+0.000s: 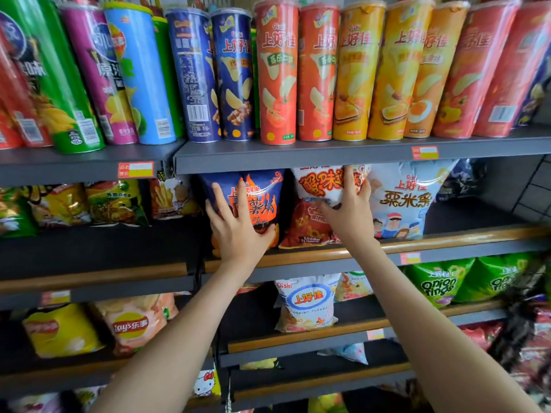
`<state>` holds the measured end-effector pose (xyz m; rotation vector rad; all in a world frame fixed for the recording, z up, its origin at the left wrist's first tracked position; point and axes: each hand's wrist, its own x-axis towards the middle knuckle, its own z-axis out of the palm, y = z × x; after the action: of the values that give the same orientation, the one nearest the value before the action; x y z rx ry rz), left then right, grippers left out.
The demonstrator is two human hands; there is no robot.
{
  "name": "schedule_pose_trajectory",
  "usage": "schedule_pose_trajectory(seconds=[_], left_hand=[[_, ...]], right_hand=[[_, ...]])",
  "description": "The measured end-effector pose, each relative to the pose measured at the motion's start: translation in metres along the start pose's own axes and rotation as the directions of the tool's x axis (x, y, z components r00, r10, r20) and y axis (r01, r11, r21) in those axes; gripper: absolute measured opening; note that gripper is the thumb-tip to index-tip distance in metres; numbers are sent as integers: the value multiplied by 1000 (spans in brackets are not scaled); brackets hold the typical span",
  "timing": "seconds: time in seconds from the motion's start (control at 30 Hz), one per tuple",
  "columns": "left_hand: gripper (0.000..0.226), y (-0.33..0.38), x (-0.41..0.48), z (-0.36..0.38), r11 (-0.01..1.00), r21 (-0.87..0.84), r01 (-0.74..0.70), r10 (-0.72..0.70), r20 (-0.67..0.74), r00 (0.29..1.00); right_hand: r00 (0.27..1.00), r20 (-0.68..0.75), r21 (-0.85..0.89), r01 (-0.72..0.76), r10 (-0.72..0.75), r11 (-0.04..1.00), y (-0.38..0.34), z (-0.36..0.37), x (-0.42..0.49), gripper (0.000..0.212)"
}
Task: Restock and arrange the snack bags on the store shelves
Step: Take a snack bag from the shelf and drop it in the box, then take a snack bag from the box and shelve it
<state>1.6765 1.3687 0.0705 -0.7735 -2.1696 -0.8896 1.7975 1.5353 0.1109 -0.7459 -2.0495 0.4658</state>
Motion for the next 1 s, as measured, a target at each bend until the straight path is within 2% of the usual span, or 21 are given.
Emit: schedule_pose_trajectory(seconds=[0.2, 0.3, 0.4, 0.47, 0.53, 0.6, 0.63, 0.73, 0.87, 1.0], left_hand=[[104, -8, 1, -3, 992, -123, 40, -37, 27, 999], [100, -13, -2, -6, 987, -157, -42, 48, 34, 998], [99, -18, -7, -12, 983, -152, -100, 106, 34, 994], [98, -22, -12, -15, 990, -71, -119, 119, -2, 993], [95, -23, -17, -14, 988, 29, -150, 150, -17, 988], [91, -22, -19, -12, 978, 83, -191, 191, 11, 982], [90, -21, -19, -11, 974, 98, -206, 203, 39, 978], [93, -21, -19, -8, 971, 98, -219, 209, 104, 972], [94, -26, -14, -9, 967, 57, -248, 240, 120, 963], [91, -30, -17, -15, 964, 57, -258, 248, 140, 959]], right_hand=[[999, 36, -86, 19, -16, 996, 2, 4, -9, 104], [995, 81, -108, -42, 51, 993, 2, 11, -10, 114], [994, 67, -154, -73, 84, 985, 1, 12, -13, 119], [1000, 16, -212, -18, 22, 977, -1, 9, -18, 116], [989, -46, -250, 127, -142, 960, -2, 8, -24, 108], [954, -14, -324, 278, -298, 904, -1, 12, -32, 104], [943, 27, -351, 319, -330, 880, 0, 16, -34, 104], [943, 113, -396, 331, -312, 857, 4, 22, -33, 112], [948, 222, -444, 307, -229, 842, 2, 23, -23, 114], [960, 200, -448, 267, -195, 853, -5, 27, -34, 116]])
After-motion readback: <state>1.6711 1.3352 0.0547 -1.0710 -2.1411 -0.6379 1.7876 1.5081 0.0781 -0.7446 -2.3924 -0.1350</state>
